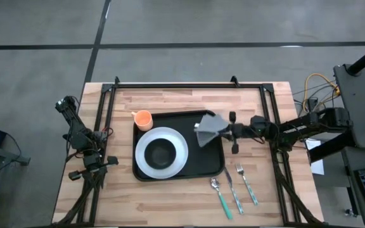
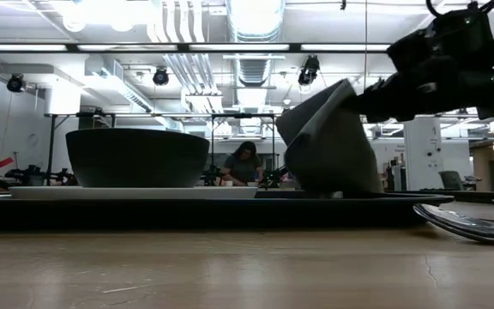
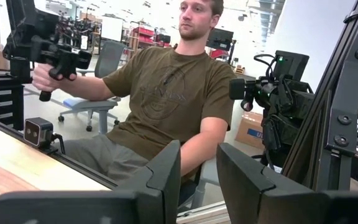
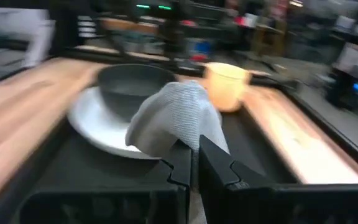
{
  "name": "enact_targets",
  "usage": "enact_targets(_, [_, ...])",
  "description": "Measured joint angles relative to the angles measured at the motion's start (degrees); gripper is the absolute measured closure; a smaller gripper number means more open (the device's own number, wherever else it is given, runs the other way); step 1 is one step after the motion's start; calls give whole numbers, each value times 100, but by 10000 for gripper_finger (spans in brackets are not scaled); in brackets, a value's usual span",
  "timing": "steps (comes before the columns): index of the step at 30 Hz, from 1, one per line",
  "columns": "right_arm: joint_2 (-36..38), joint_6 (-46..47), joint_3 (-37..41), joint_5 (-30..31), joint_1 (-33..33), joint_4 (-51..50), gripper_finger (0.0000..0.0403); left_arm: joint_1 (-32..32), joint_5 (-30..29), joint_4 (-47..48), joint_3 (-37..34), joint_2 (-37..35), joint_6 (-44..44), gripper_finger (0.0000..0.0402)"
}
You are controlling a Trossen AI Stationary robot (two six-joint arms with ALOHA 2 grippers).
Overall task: Set up tray
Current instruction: Put the gray table napkin on the black tray to the right of the white plate
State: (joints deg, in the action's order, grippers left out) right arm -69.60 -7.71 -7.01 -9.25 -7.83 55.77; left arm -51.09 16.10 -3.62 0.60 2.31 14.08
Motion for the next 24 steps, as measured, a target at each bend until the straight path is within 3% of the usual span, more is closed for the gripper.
enact_targets(13, [0, -263, -48, -947, 161, -737, 394, 0, 0, 0, -1, 0, -1, 317])
enact_targets(24, [2, 350, -182, -1100, 159, -1053, 392, 1, 0, 1, -2, 0, 0, 317])
